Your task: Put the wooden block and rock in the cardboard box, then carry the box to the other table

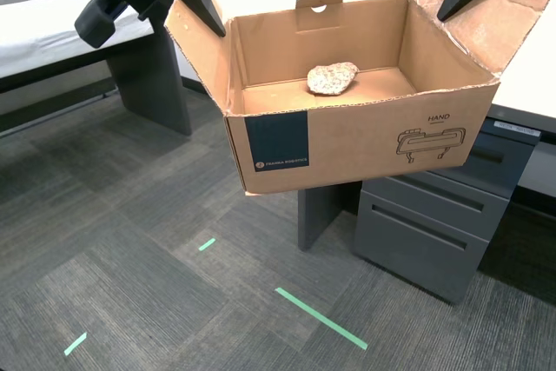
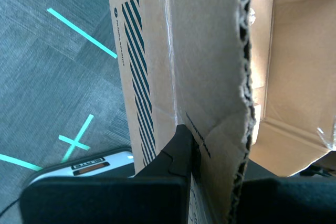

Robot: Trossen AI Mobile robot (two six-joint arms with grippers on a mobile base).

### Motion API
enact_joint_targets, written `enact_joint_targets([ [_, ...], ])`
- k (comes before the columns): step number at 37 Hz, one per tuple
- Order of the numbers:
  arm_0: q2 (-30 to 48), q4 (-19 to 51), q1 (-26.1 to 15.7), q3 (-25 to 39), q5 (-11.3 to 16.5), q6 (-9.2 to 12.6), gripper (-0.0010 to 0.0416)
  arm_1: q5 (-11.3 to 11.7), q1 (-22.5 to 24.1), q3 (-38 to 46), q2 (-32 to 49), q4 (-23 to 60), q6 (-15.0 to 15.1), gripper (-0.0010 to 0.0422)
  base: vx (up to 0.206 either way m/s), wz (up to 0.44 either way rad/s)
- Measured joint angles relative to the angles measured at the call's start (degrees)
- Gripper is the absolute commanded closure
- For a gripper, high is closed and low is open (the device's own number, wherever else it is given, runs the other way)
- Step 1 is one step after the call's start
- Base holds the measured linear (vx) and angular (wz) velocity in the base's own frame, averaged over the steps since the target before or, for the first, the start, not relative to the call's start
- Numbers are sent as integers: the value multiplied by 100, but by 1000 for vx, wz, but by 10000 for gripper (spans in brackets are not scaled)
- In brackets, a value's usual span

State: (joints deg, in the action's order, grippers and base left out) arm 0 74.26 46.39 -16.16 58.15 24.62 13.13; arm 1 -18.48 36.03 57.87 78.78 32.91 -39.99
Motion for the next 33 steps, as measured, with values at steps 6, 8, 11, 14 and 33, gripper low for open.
enact_joint_targets([
  [6,0,-4,-2,0,0,7,406,22,0,0,0,2,256,413,87,-12],
  [8,0,-2,0,0,0,4,406,20,0,0,0,24,313,413,95,9],
  [11,0,2,-2,0,2,7,406,22,0,0,0,81,511,413,101,25],
  [14,0,2,0,0,4,17,406,24,0,0,0,133,717,413,108,54],
  [33,0,-7,-4,0,13,212,406,31,-13,0,0,221,1412,413,113,98],
])
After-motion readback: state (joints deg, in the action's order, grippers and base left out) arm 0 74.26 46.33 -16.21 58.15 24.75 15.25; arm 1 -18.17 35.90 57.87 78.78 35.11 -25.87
